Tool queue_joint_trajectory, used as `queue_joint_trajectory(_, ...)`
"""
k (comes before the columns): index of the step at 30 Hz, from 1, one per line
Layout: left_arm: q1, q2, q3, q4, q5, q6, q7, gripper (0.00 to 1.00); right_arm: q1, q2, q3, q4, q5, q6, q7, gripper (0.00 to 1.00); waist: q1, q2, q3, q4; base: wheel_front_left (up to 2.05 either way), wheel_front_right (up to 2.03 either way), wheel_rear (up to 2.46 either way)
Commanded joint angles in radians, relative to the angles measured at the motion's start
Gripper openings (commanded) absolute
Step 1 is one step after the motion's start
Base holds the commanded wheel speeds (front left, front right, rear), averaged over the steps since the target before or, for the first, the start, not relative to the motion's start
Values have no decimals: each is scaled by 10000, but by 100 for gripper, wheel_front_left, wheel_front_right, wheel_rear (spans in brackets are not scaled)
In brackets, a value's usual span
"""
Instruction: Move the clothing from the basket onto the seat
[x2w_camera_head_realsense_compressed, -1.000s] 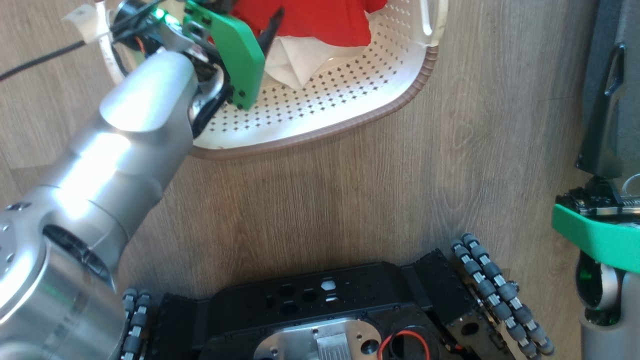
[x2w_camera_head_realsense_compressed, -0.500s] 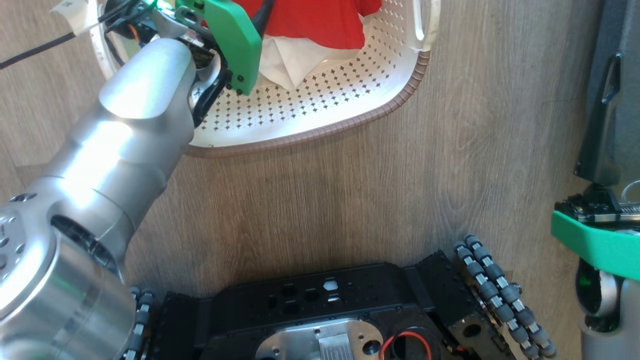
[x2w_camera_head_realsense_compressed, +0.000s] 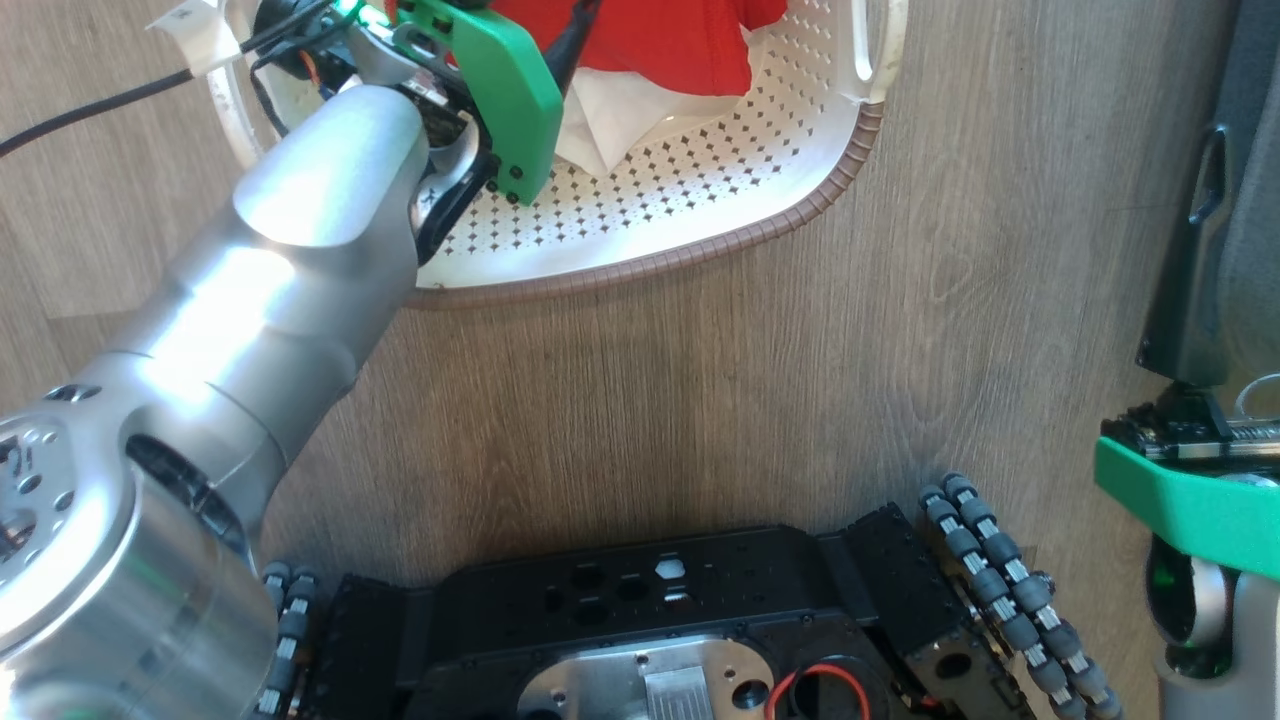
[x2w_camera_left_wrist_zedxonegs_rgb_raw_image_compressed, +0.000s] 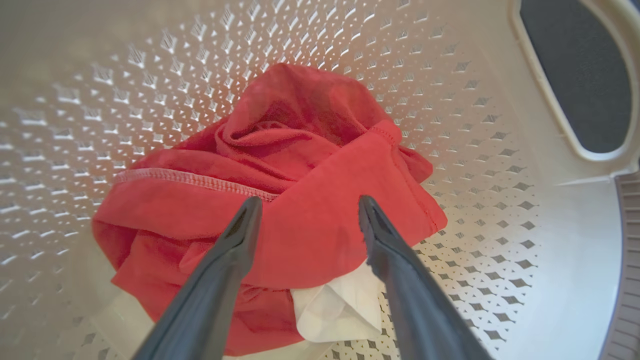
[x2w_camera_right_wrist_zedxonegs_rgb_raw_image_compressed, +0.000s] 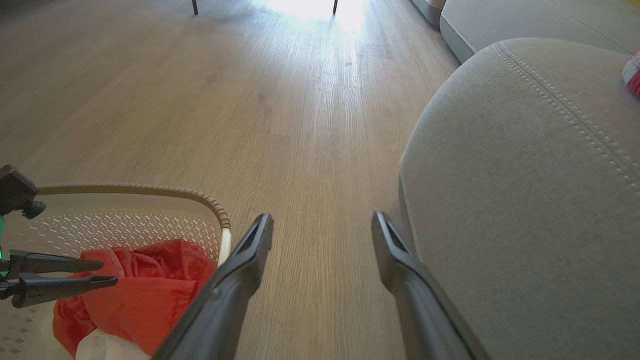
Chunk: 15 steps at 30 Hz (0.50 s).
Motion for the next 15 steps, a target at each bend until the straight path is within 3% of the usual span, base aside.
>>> queue_joint_trajectory(1,99,-10,-24,-195,-58,10,-67,100,504,-54,255,-253,-22,69,-44,100,0,0,-1,6,0,0,0)
queue_joint_trajectory(15,212,-164,-260,-307,-211,10,-91,100,34,-54,358,-3,78,69,-44,100,0,0,-300,50,0,0,0)
